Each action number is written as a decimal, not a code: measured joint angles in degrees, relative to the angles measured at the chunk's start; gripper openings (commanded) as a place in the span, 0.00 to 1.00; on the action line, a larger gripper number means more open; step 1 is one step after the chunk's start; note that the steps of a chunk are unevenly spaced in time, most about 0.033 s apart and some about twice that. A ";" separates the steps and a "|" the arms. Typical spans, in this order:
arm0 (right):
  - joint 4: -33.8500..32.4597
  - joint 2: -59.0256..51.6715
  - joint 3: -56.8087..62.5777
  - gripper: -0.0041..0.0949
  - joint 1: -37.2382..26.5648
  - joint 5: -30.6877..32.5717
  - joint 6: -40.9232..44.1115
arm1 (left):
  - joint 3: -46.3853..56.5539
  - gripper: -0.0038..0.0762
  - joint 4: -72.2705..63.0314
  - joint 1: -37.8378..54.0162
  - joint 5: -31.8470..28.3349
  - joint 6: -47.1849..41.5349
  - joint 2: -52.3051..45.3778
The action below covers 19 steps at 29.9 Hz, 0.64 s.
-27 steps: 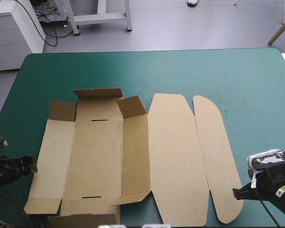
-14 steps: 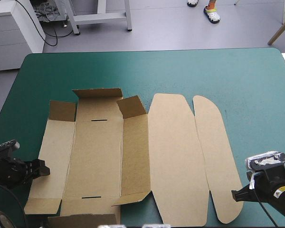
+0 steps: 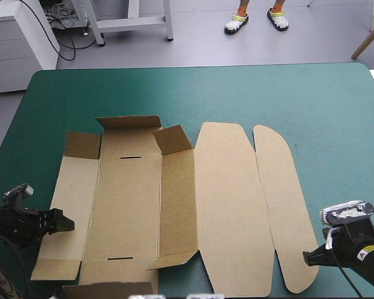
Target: Fold the box
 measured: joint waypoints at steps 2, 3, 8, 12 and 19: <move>0.00 0.00 0.00 0.02 0.00 0.00 0.00 | 0.00 0.69 -1.16 0.00 0.00 0.55 0.00; 0.00 0.00 0.00 0.02 0.00 0.00 0.00 | 0.00 0.69 -1.82 0.00 0.00 0.61 0.00; 0.12 0.00 0.00 0.02 0.00 0.00 0.00 | 0.39 0.69 -3.14 0.00 -0.06 0.72 0.00; 0.14 0.00 0.00 0.02 0.00 -0.03 0.00 | 0.65 0.69 -3.33 -1.70 -0.18 0.72 0.00; 0.62 0.00 0.00 0.02 0.00 -0.03 -0.22 | 0.65 0.69 -3.50 -6.68 -0.18 -0.79 0.00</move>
